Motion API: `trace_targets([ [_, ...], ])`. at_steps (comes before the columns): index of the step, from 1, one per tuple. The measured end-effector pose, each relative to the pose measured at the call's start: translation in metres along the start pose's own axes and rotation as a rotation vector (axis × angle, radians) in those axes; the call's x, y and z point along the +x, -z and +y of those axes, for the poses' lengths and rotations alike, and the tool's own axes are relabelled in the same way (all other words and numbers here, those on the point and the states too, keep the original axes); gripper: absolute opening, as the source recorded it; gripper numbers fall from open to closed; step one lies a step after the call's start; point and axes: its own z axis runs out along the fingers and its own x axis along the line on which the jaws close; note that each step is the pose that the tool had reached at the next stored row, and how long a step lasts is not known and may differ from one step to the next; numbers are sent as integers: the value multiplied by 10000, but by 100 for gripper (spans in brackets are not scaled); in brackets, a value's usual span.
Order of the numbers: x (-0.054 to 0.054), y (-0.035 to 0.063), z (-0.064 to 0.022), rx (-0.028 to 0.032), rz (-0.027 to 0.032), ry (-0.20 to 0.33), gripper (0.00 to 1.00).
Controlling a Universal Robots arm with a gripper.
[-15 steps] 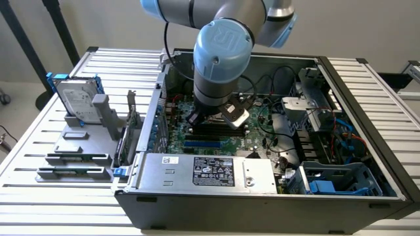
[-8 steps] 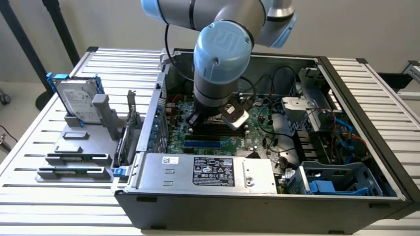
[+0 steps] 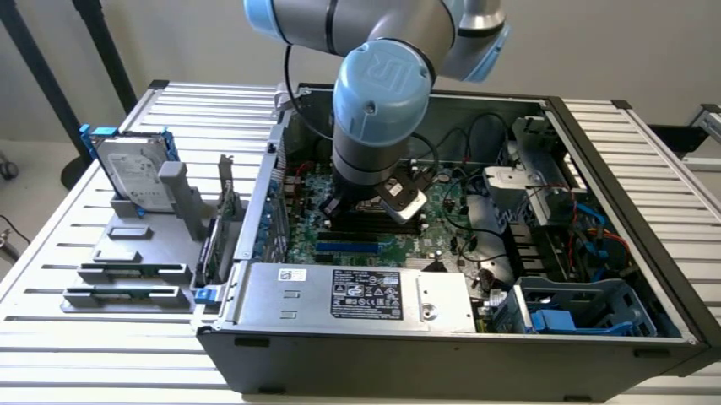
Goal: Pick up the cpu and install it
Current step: 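Install the first cpu locking lever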
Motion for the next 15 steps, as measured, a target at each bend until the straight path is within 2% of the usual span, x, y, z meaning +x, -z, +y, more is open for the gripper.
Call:
trace_targets([
  [3, 0, -20, 1, -11, -31, 31, 11],
  [5, -1, -29, 2, -41, -74, 43, 11],
  [10, 3, -38, -1, -178, -236, 71, 11],
  [15, 17, 8, -17, -218, -287, 83, 11],
])
